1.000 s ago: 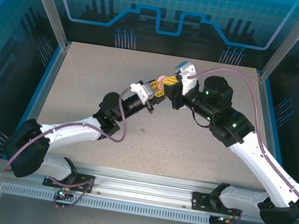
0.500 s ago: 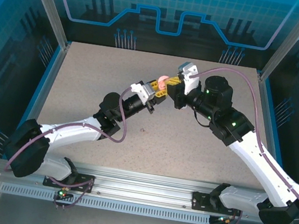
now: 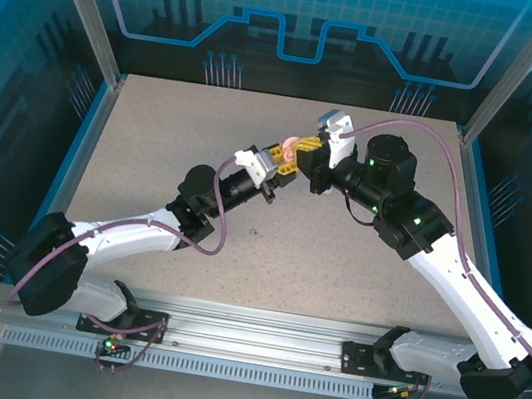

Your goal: Insert wireless bluetooth earbuds into charging case

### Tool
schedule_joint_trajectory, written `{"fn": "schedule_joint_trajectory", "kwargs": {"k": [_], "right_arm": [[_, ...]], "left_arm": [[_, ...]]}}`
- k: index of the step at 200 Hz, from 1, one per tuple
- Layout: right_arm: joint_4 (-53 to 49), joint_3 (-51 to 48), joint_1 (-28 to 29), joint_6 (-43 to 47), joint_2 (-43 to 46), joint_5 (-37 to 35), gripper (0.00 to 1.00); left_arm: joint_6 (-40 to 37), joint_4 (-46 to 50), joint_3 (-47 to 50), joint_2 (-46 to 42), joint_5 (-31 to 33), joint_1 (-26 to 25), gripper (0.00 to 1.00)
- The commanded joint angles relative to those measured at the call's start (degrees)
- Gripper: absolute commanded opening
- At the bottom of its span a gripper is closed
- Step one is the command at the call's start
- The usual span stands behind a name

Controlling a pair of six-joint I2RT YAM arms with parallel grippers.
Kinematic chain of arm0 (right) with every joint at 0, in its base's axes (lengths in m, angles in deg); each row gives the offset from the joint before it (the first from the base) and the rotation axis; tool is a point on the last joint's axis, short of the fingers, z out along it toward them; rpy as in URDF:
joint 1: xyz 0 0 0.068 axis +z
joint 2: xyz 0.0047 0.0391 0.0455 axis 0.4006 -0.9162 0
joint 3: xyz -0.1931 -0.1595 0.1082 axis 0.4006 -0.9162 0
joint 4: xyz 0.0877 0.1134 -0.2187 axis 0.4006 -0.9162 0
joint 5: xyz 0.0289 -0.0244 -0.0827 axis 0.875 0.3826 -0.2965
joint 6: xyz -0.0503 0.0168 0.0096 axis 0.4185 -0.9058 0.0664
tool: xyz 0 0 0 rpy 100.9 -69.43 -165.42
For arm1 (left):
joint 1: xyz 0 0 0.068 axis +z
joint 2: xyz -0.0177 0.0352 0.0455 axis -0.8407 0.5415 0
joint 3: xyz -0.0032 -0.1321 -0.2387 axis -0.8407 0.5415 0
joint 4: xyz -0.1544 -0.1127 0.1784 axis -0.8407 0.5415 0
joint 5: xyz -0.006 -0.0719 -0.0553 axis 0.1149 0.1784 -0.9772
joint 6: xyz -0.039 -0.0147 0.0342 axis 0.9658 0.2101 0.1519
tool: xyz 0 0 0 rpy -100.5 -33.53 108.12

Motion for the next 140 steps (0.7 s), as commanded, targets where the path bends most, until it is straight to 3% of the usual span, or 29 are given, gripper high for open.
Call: {"fn": "schedule_joint_trajectory", "kwargs": {"k": [1,140], "right_arm": [[1.82,0.23,-0.71,-0.54,0.73,0.39,0.11],[0.99,-2.53,-2.04,-0.46,1.32,0.35,0.09]], "left_arm": [[-0.9,-0.79,-2.19,-0.43,-1.39,-0.66,0.0],[-1.38,-0.26,-2.52,-1.49,-0.94,-0.9,0.0]]}}
